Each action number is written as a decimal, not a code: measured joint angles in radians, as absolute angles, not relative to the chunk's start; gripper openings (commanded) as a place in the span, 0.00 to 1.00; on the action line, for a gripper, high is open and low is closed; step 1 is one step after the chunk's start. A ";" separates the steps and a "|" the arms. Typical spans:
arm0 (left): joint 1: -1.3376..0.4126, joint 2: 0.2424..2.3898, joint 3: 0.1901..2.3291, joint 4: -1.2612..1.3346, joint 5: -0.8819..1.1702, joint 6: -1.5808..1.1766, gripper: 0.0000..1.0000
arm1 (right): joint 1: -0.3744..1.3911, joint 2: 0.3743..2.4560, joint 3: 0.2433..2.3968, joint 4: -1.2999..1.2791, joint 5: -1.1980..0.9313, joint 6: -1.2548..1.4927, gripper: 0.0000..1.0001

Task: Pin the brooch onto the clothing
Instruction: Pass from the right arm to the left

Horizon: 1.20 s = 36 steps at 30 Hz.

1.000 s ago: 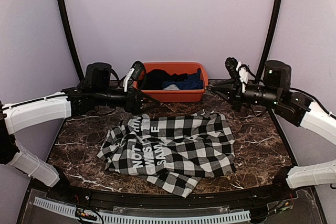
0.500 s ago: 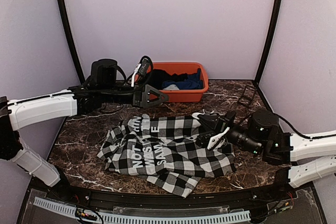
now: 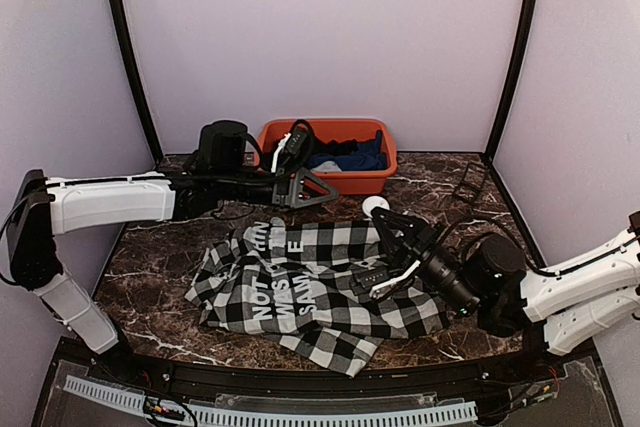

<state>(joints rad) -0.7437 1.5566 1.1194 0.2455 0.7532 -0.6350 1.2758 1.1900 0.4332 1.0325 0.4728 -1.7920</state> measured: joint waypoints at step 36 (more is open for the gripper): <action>-0.845 1.735 1.261 0.493 0.951 -0.871 0.51 | 1.317 1.238 0.403 1.167 0.530 -1.911 0.00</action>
